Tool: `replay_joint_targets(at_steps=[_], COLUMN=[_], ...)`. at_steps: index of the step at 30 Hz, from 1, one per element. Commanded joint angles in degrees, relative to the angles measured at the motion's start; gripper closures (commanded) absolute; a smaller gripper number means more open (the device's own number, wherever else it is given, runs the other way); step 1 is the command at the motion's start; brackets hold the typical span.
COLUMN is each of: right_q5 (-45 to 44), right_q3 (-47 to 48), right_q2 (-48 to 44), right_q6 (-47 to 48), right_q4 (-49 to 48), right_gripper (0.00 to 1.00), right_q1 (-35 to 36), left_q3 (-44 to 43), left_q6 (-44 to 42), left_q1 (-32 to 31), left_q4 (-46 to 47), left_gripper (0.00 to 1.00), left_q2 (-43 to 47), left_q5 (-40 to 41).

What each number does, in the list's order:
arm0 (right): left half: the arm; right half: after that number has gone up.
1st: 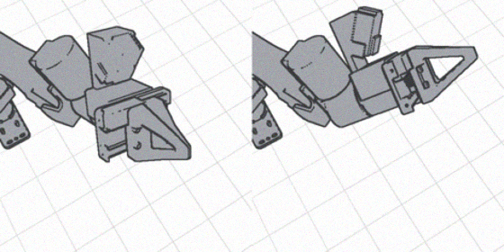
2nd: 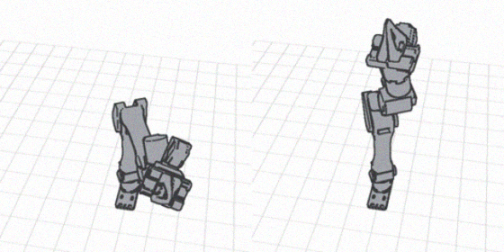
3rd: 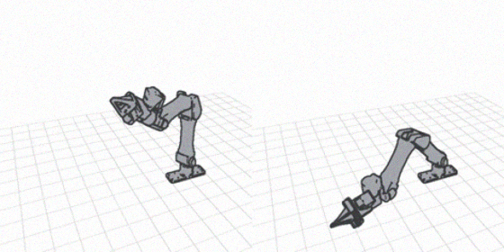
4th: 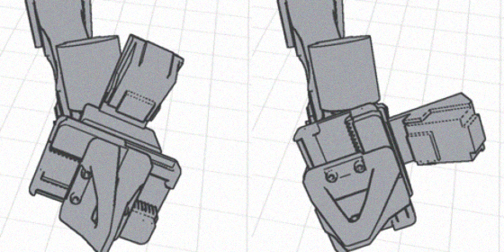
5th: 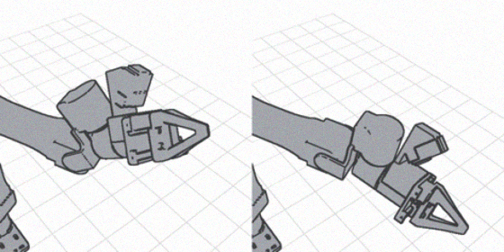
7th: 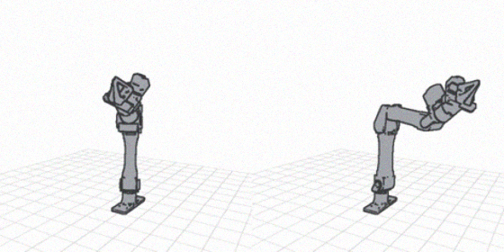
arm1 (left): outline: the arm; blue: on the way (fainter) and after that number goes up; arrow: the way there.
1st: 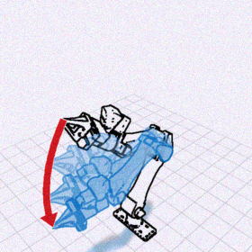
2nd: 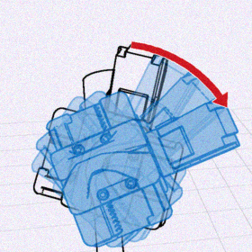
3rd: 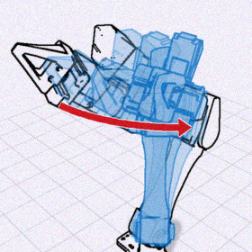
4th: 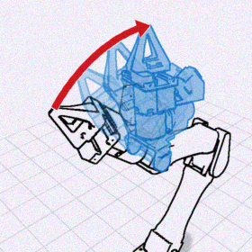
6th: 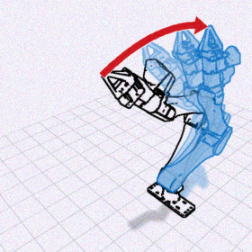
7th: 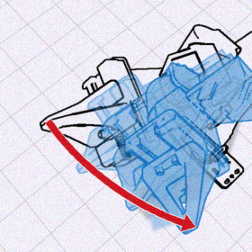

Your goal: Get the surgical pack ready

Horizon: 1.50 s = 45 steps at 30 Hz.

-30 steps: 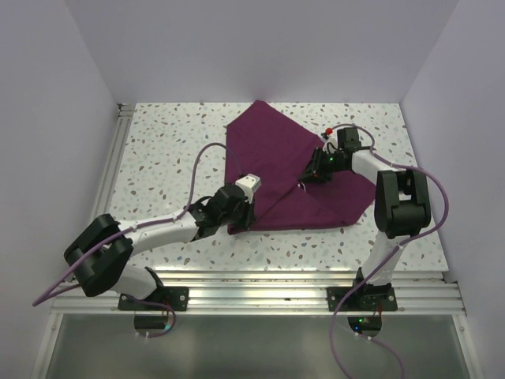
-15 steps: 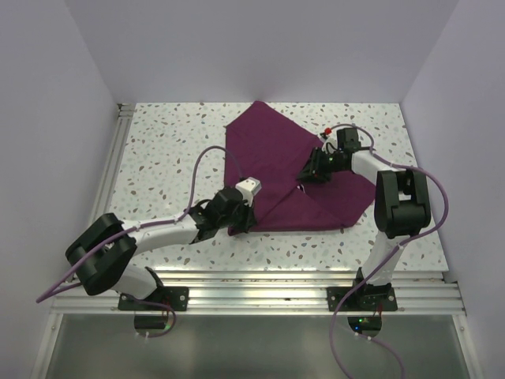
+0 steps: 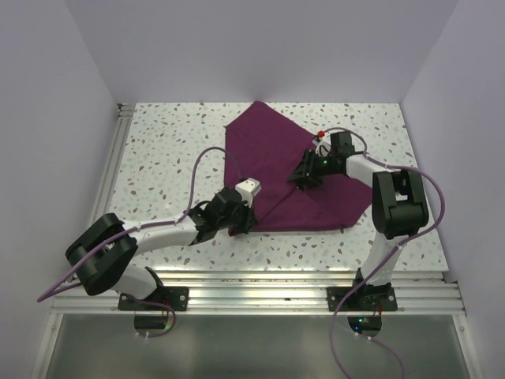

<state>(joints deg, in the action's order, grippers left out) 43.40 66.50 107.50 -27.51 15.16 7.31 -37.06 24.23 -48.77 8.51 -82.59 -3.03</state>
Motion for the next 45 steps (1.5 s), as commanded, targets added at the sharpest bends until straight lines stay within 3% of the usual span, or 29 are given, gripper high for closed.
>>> replay_joint_targets(at_steps=[1,9,19,23,31,34,41,45], right_q5=[0.2,-2.6,-3.3,-6.5,-7.9,-6.2,-5.6,-6.7], right_q3=[-0.6,2.5,3.1,2.1,-2.4,-4.4,-7.9,-9.7], right_q2=[-0.6,-2.9,-8.6,-9.7,-9.2,-8.3,-7.1,-7.3], right_q6=[-0.7,2.5,2.2,4.0,5.9,5.0,3.8,2.9], right_q4=[-2.1,2.5,2.3,5.0,3.8,1.3,-2.1,-3.8], right_gripper=[0.55,0.40,0.36,0.37,0.44,0.54,0.79,0.88], right_q1=[0.8,-0.4,-2.5,-4.3,-5.5,-5.6,-5.2,-5.2], left_q3=[-1.9,-3.3,-5.5,-6.4,-6.6,-6.5,-4.8,-5.6], left_q6=[-0.9,-1.1,-1.7,-0.9,2.8,3.6,4.1,4.4], left_q1=[-0.3,-0.2,-0.2,-0.1,3.8,6.6,11.2,11.9], left_q4=[-0.9,-4.5,-7.0,-10.4,-16.2,-18.0,-16.9,-16.4], left_gripper=[0.92,0.82,0.80,0.80,0.79,0.75,0.51,0.50], left_q2=[0.6,6.7,7.0,7.3,11.0,11.7,11.9,9.2], left_q5=[-0.8,2.9,2.9,8.7,18.3,19.2,16.9,16.3])
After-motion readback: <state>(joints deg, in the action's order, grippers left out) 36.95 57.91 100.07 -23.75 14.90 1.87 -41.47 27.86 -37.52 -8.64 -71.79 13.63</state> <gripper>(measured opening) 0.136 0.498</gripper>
